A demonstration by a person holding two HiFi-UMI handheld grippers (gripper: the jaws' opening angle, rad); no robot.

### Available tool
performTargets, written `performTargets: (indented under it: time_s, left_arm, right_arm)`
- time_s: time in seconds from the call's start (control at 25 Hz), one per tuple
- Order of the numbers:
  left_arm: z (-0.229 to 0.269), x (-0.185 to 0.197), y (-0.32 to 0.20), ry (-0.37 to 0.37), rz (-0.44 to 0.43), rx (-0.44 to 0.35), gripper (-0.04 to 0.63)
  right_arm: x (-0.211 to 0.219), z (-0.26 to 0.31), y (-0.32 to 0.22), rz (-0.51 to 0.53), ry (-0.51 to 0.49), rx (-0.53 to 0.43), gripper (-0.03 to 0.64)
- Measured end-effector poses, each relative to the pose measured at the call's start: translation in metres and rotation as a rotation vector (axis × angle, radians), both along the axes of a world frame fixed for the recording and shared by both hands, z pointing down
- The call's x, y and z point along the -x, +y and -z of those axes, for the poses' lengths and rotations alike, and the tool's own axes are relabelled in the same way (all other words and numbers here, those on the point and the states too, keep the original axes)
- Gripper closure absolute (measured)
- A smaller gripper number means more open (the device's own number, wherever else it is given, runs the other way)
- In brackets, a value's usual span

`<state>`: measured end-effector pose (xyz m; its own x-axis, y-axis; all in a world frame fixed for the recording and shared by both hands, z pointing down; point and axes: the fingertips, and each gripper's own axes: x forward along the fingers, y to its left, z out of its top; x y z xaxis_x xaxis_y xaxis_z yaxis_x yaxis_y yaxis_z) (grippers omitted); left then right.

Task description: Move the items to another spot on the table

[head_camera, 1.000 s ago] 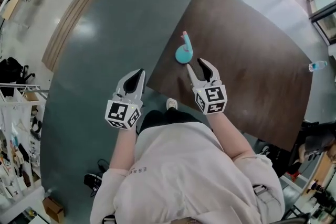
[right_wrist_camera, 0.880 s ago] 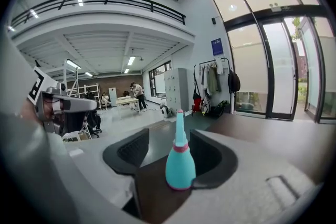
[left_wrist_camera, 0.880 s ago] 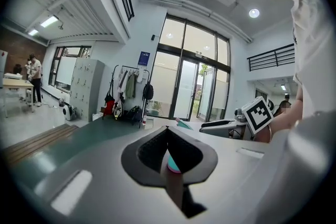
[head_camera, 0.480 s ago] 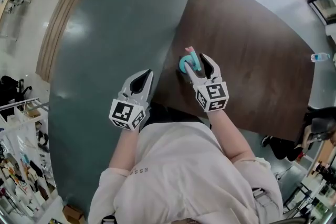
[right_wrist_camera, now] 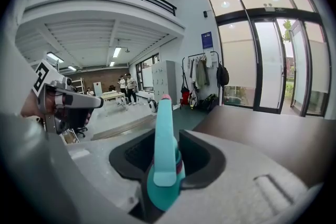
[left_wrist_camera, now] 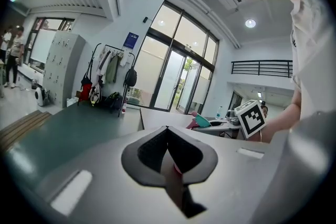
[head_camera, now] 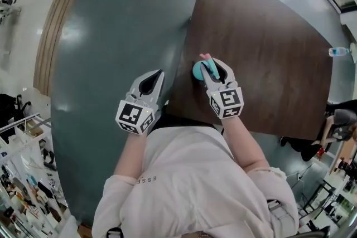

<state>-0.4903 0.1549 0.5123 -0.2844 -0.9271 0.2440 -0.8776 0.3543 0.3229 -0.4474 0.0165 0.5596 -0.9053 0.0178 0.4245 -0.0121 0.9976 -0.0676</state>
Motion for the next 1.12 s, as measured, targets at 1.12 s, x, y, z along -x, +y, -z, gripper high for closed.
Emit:
performTargets:
  time_s: [1.12]
  left_arm:
    - [0.035,-0.110,-0.072,-0.025,-0.374,-0.056,0.586]
  right_arm:
    - [-0.169,0.065,-0.055,-0.393,-0.131,-0.043,0.502]
